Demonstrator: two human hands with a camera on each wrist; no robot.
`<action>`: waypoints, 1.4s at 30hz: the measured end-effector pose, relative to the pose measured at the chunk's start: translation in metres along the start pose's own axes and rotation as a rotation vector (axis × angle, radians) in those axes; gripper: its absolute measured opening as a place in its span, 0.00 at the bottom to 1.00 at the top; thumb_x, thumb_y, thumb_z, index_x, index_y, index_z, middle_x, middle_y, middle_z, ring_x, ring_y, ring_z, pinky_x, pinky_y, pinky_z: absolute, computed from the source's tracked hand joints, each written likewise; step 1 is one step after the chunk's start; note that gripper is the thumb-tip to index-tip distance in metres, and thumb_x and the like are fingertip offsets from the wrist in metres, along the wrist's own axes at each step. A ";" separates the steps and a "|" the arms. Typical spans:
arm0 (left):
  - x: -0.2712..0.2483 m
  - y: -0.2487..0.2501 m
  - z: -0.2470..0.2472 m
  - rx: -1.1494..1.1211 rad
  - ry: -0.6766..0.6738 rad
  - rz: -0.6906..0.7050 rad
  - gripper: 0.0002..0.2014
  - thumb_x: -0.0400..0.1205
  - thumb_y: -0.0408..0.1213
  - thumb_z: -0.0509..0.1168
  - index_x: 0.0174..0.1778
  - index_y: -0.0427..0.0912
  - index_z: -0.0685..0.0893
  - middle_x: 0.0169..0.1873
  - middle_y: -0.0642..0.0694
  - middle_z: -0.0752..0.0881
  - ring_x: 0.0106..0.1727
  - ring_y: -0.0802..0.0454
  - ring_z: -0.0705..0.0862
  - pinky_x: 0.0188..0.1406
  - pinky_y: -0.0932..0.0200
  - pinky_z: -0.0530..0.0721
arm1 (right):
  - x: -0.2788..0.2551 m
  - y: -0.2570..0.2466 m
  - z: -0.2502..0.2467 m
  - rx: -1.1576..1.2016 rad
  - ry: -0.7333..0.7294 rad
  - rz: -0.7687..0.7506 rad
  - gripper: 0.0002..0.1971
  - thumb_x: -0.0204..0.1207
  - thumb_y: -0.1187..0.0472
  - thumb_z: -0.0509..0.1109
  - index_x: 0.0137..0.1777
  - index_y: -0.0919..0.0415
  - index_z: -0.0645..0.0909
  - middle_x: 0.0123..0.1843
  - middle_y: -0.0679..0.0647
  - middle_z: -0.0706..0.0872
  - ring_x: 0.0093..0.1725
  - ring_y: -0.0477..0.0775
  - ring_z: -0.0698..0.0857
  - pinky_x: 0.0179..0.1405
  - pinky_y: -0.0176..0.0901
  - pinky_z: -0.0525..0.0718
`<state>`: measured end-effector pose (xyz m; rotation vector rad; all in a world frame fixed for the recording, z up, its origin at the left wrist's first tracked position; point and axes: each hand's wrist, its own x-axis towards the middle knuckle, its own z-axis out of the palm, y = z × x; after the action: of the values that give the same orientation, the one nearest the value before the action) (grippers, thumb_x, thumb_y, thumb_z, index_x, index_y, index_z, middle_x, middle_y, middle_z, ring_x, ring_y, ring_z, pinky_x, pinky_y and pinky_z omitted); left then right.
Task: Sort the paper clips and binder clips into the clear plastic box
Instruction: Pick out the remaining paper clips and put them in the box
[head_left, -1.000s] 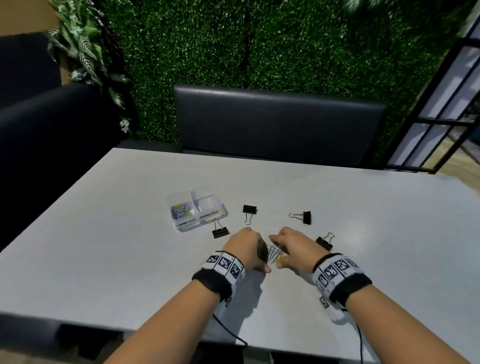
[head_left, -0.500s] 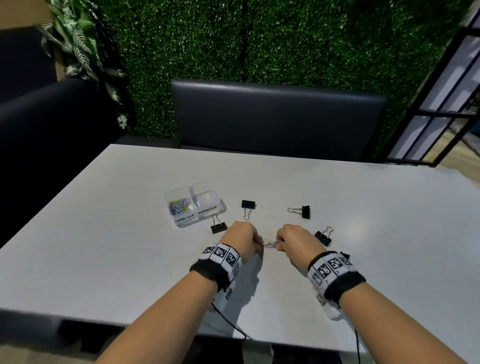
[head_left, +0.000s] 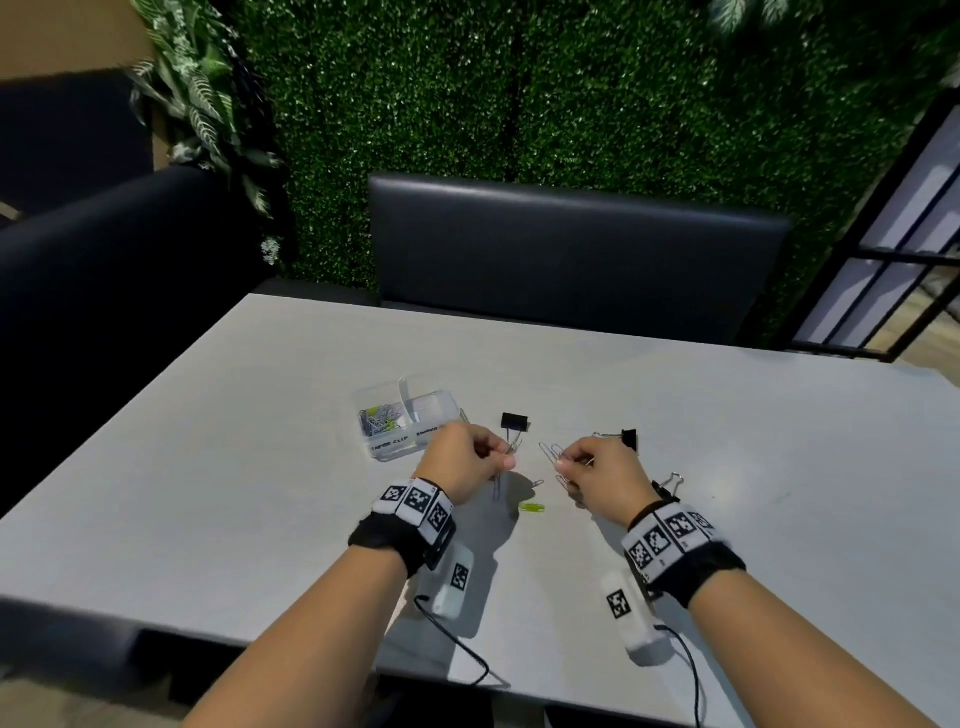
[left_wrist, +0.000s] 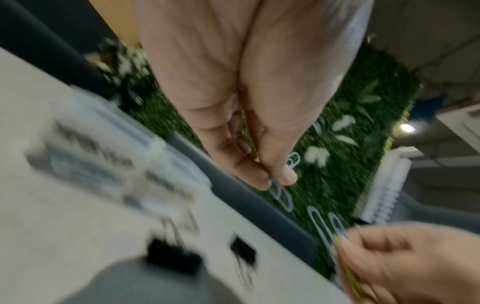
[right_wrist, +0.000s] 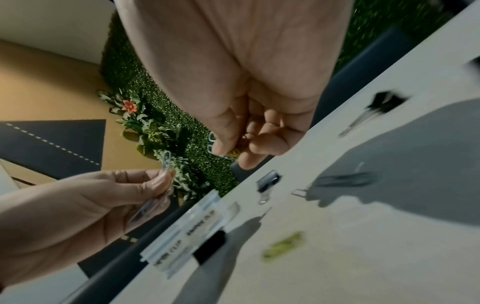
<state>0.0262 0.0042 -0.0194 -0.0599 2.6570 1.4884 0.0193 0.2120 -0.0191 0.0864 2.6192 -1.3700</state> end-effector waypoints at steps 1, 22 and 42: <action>0.001 0.000 -0.012 -0.013 0.042 0.000 0.06 0.76 0.37 0.80 0.39 0.48 0.89 0.34 0.47 0.91 0.34 0.54 0.88 0.44 0.60 0.90 | 0.002 -0.008 0.005 0.052 0.001 0.011 0.09 0.80 0.66 0.74 0.37 0.58 0.84 0.32 0.57 0.84 0.27 0.53 0.84 0.31 0.50 0.85; 0.050 -0.052 -0.149 0.271 0.447 -0.192 0.11 0.81 0.32 0.68 0.55 0.43 0.93 0.51 0.44 0.93 0.55 0.46 0.89 0.57 0.60 0.83 | 0.080 -0.152 0.135 -0.070 -0.247 -0.145 0.07 0.76 0.62 0.78 0.41 0.67 0.89 0.35 0.61 0.92 0.28 0.55 0.88 0.44 0.52 0.94; -0.002 0.004 0.040 0.553 -0.262 0.105 0.17 0.73 0.52 0.78 0.55 0.50 0.92 0.52 0.50 0.89 0.54 0.51 0.87 0.49 0.61 0.82 | 0.018 0.018 -0.017 -0.481 -0.099 0.006 0.08 0.75 0.55 0.76 0.45 0.59 0.87 0.46 0.53 0.89 0.49 0.54 0.87 0.50 0.44 0.84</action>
<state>0.0306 0.0402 -0.0369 0.2954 2.7685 0.6736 0.0014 0.2355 -0.0281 -0.0400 2.7742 -0.6897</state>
